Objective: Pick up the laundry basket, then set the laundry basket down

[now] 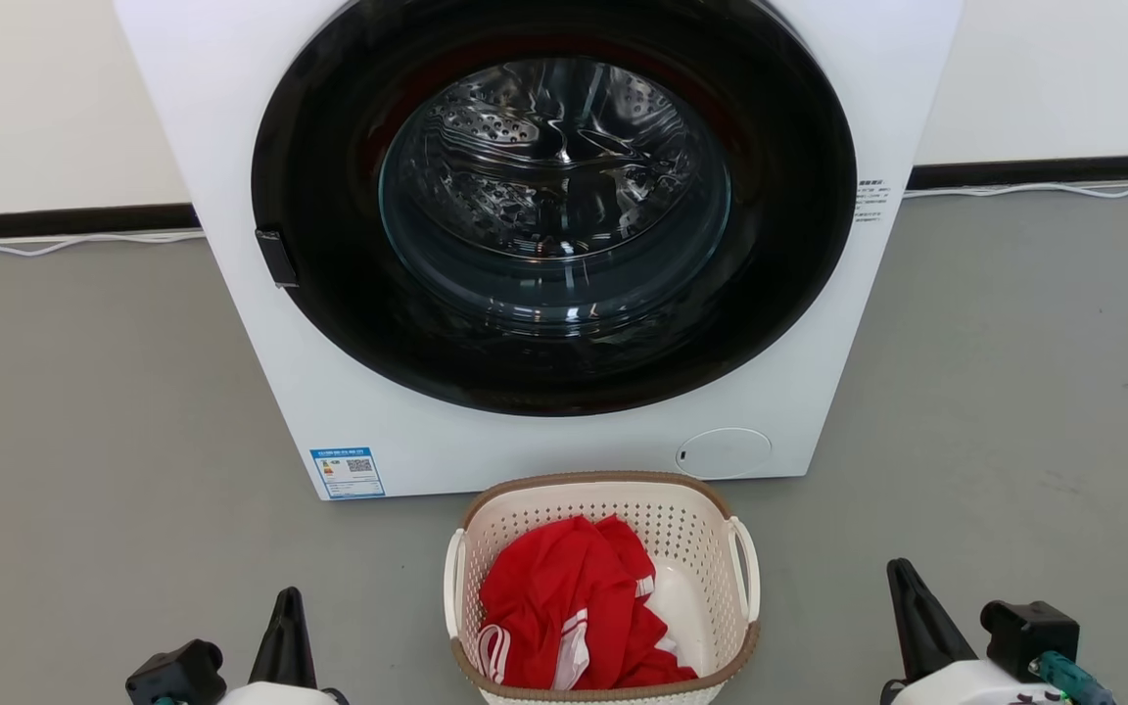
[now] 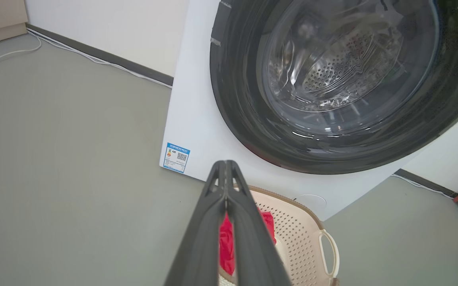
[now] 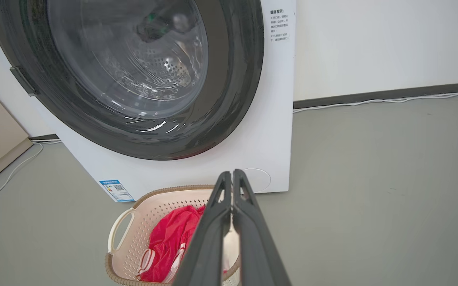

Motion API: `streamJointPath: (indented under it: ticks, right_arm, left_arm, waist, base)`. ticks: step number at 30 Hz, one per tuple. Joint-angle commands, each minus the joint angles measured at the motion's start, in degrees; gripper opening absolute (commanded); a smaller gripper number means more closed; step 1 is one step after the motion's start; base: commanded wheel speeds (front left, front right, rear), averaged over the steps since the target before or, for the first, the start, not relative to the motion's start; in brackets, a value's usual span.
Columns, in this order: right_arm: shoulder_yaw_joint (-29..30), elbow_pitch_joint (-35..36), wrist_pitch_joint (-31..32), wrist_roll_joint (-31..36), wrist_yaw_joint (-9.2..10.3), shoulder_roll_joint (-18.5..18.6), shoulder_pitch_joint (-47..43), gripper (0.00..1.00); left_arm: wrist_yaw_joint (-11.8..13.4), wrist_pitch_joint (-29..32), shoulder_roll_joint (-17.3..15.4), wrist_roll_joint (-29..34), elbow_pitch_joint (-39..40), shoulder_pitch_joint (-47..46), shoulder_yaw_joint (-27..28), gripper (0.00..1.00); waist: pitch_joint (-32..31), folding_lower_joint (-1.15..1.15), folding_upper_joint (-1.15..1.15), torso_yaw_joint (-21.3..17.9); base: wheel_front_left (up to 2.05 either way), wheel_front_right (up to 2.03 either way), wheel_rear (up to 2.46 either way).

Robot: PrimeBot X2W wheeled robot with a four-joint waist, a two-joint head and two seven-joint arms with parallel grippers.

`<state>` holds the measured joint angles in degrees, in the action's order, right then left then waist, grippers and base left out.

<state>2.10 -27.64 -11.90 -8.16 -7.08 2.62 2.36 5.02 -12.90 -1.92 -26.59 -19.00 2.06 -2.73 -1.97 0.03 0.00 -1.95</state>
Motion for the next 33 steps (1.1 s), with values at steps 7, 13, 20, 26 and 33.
streamJointPath:
  ticks: [7, 13, 20, 26, 33]
  right_arm:
    - [0.35, 2.75, 1.11, -6.13, -0.06, 0.18, 1.82, 0.00]
    - [0.48, 3.45, 1.98, -10.46, -0.08, 0.18, 1.85, 0.00]
    - [0.72, 4.18, 3.07, -15.53, -0.11, 0.19, 1.96, 0.00]
    - [0.94, 4.78, 4.03, -19.84, -0.12, 0.19, 2.07, 0.00]
    - [1.17, 5.37, 4.99, -24.16, -0.14, 0.20, 2.19, 0.00]
  left_arm:
    - [-1.21, 1.15, -0.37, -4.88, 1.81, -2.08, 1.01, 0.00]
    - [-1.84, 2.14, -0.40, -8.25, 2.01, -2.40, 1.44, 0.00]
    - [-2.57, 3.31, -0.44, -12.19, 2.22, -2.79, 1.97, 0.00]
    - [-3.20, 4.33, -0.47, -15.55, 2.40, -3.13, 2.42, 0.00]
    - [-3.82, 5.34, -0.50, -18.91, 2.57, -3.48, 2.88, 0.00]
  waist:
    - [0.23, -0.02, 0.00, 0.12]
    - [0.34, -0.03, 0.00, 0.22]
    - [0.46, -0.03, 0.00, 0.34]
    - [0.57, -0.03, 0.00, 0.44]
    - [0.67, -0.03, 0.00, 0.55]
  base:
    - [0.00, 0.00, 0.00]
    - [0.00, 0.00, 0.00]
    - [0.00, 0.00, 0.00]
    - [0.00, 0.00, 0.00]
    - [0.00, 0.00, 0.00]
